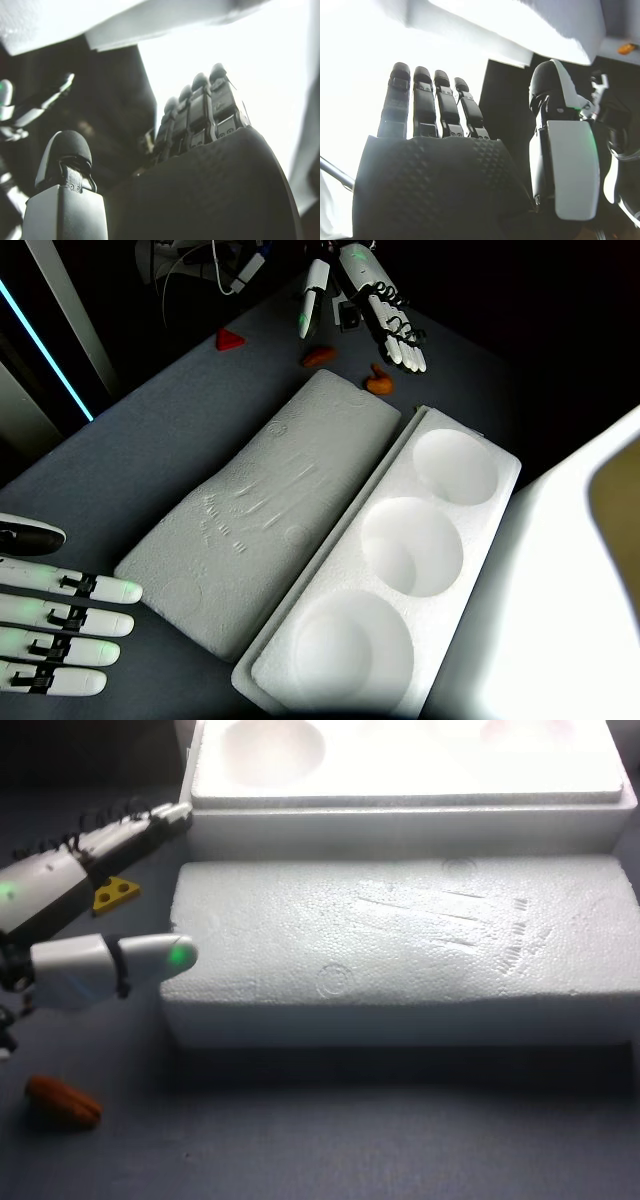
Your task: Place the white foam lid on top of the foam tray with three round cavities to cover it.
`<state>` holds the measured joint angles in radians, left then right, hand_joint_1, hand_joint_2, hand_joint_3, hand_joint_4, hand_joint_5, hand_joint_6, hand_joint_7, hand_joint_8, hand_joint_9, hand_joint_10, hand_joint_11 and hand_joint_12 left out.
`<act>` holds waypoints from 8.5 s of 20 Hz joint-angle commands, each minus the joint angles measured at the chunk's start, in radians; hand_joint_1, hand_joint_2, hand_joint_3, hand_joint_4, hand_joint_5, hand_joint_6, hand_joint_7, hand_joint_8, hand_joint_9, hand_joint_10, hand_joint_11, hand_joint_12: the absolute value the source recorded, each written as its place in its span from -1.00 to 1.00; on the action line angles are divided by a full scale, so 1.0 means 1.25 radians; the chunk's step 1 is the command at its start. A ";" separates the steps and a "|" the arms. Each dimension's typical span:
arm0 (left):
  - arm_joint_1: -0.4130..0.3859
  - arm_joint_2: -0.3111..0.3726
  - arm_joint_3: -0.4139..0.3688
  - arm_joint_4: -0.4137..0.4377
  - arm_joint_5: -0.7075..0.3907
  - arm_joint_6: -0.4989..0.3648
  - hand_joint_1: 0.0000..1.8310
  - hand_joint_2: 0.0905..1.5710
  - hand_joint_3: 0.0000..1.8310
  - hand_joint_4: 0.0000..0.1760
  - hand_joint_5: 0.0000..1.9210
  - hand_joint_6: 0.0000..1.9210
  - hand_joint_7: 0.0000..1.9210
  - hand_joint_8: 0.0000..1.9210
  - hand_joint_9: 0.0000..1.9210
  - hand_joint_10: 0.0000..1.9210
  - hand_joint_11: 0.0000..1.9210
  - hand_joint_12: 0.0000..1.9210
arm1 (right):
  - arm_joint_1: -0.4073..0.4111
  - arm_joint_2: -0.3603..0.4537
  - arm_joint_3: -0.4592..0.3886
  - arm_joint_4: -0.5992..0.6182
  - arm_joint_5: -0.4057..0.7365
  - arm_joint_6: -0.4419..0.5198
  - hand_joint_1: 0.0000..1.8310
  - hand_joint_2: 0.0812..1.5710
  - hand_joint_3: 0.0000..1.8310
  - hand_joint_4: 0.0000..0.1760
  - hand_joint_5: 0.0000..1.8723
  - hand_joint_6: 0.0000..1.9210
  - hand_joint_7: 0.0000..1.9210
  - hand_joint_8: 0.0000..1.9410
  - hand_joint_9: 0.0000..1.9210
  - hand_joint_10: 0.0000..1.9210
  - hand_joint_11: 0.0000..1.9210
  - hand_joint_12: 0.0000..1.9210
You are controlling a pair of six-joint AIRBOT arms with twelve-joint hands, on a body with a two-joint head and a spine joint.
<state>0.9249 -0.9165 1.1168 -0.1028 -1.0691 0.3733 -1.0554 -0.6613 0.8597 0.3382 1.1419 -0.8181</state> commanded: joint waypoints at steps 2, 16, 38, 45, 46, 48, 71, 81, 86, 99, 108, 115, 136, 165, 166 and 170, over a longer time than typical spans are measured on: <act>0.014 0.026 -0.013 -0.030 -0.111 0.012 -0.62 0.37 -1.00 -1.00 -1.00 -1.00 -1.00 -1.00 -1.00 -1.00 -1.00 -1.00 | -0.010 0.002 -0.003 0.024 0.116 -0.001 -0.41 0.44 -1.00 -1.00 -1.00 -1.00 -1.00 -1.00 -1.00 -1.00 -1.00 -0.54; 0.106 0.013 -0.013 -0.090 -0.038 0.045 -0.59 0.23 -1.00 -1.00 -0.93 -0.99 -1.00 -1.00 -1.00 -1.00 -1.00 -1.00 | -0.024 -0.039 0.008 0.070 0.093 -0.014 -0.41 0.42 -1.00 -1.00 -1.00 -1.00 -1.00 -1.00 -1.00 -1.00 -1.00 -1.00; 0.073 -0.043 0.023 -0.106 0.044 0.067 -0.48 0.16 -1.00 -1.00 -0.85 -0.98 -1.00 -1.00 -1.00 -1.00 -1.00 -1.00 | -0.002 -0.131 0.061 0.146 0.036 -0.012 -0.42 0.45 -0.99 -1.00 -1.00 -1.00 -1.00 -1.00 -1.00 -1.00 -1.00 -1.00; 0.072 -0.059 0.025 -0.109 0.045 0.067 -0.50 0.17 -1.00 -1.00 -0.86 -0.99 -1.00 -1.00 -1.00 -1.00 -1.00 -1.00 | 0.015 -0.160 0.082 0.171 0.026 -0.012 -0.41 0.46 -0.99 -1.00 -1.00 -1.00 -1.00 -1.00 -1.00 -1.00 -0.99 -1.00; 0.072 -0.060 0.026 -0.110 0.044 0.067 -0.51 0.18 -1.00 -1.00 -0.86 -0.99 -1.00 -1.00 -1.00 -1.00 -1.00 -1.00 | 0.020 -0.166 0.087 0.172 0.020 -0.012 -0.41 0.44 -1.00 -1.00 -1.00 -1.00 -1.00 -1.00 -1.00 -1.00 -0.96 -0.98; 0.071 -0.061 0.026 -0.110 0.044 0.067 -0.51 0.18 -1.00 -1.00 -0.86 -0.99 -1.00 -1.00 -1.00 -1.00 -1.00 -1.00 | 0.030 -0.178 0.096 0.173 0.011 -0.009 -0.42 0.44 -1.00 -1.00 -1.00 -1.00 -1.00 -1.00 -1.00 -1.00 -0.95 -0.97; 0.052 -0.105 0.040 -0.105 0.014 0.033 -0.53 0.35 -0.95 -1.00 -0.77 -0.97 -1.00 -1.00 -1.00 -1.00 -1.00 -1.00 | 0.086 -0.254 0.150 0.163 -0.021 0.028 -0.47 0.50 -1.00 -1.00 -0.80 -0.99 -0.91 -1.00 -1.00 -0.61 -1.00 0.69; 0.095 -0.066 -0.030 -0.079 -0.086 0.012 -0.44 0.44 -0.99 -1.00 -0.74 -0.98 -1.00 -1.00 -1.00 -1.00 -1.00 -1.00 | 0.066 -0.199 0.067 0.112 0.058 0.045 -0.42 0.49 -1.00 -1.00 -0.75 -0.92 -0.82 -0.98 -1.00 -0.45 -1.00 0.76; 0.113 -0.034 -0.077 -0.053 -0.160 -0.001 -0.52 0.44 -0.99 -1.00 -0.74 -0.99 -0.99 -1.00 -1.00 -1.00 -1.00 -1.00 | 0.008 -0.132 0.002 0.080 0.151 0.062 -0.49 0.53 -1.00 -1.00 -0.83 -0.95 -0.86 -0.99 -1.00 -0.59 -1.00 0.55; 0.011 0.005 -0.082 0.016 -0.216 -0.002 -0.41 0.46 -1.00 -1.00 -0.74 -0.99 -1.00 -1.00 -1.00 -1.00 -1.00 -1.00 | 0.002 -0.050 -0.026 0.035 0.280 0.066 -0.51 0.53 -1.00 -1.00 -0.81 -0.96 -0.89 -1.00 -0.93 -0.93 -1.00 0.26; -0.124 -0.063 0.025 0.019 -0.126 -0.002 -0.37 0.40 -1.00 -1.00 -0.68 -0.97 -0.93 -0.98 -0.99 -1.00 -1.00 -1.00 | 0.179 -0.097 0.091 0.009 0.125 0.063 -0.37 0.50 -1.00 -1.00 -1.00 -0.42 -0.77 -0.84 -1.00 -0.15 -1.00 0.98; -0.212 -0.119 0.115 0.000 -0.052 -0.001 -0.34 0.37 -1.00 -1.00 -0.67 -0.97 -0.92 -0.98 -1.00 -1.00 -1.00 -1.00 | 0.334 -0.152 0.190 -0.011 -0.022 0.045 -0.40 0.54 -0.99 -1.00 -1.00 -0.52 -0.85 -0.86 -1.00 -0.48 -1.00 0.77; -0.301 -0.235 0.288 -0.036 0.141 -0.031 -0.46 0.40 -1.00 -1.00 -0.78 -1.00 -0.92 -1.00 -0.97 -0.99 -1.00 -0.31 | 0.485 -0.238 0.336 -0.017 -0.244 0.015 -0.39 0.50 -1.00 -1.00 -0.94 -0.78 -0.90 -0.77 -1.00 -0.54 -1.00 0.76; -0.267 -0.241 0.293 -0.059 0.138 -0.036 -0.60 0.40 -0.99 -0.95 -0.94 -0.99 -1.00 -1.00 -1.00 -1.00 -1.00 -0.67 | 0.492 -0.246 0.367 0.016 -0.288 -0.008 -0.46 0.56 -1.00 -1.00 -1.00 -1.00 -1.00 -1.00 -0.97 -0.99 -1.00 0.08; -0.267 -0.241 0.293 -0.059 0.138 -0.036 -0.61 0.40 -1.00 -0.95 -0.93 -0.99 -1.00 -1.00 -1.00 -1.00 -1.00 -0.71 | 0.492 -0.246 0.367 0.016 -0.288 -0.008 -0.44 0.57 -1.00 -1.00 -1.00 -1.00 -1.00 -1.00 -1.00 -1.00 -1.00 -0.04; -0.267 -0.240 0.292 -0.059 0.136 -0.036 -0.56 0.39 -1.00 -0.97 -0.91 -0.99 -1.00 -1.00 -1.00 -1.00 -1.00 -0.64 | 0.492 -0.246 0.367 0.016 -0.288 -0.009 -0.49 0.60 -1.00 -1.00 -1.00 -1.00 -1.00 -1.00 -1.00 -0.88 -1.00 0.45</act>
<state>0.5957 -1.2064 1.4944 -0.2535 -0.7864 0.3317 -0.4576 -0.9684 1.3201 0.4103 0.6525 -0.8318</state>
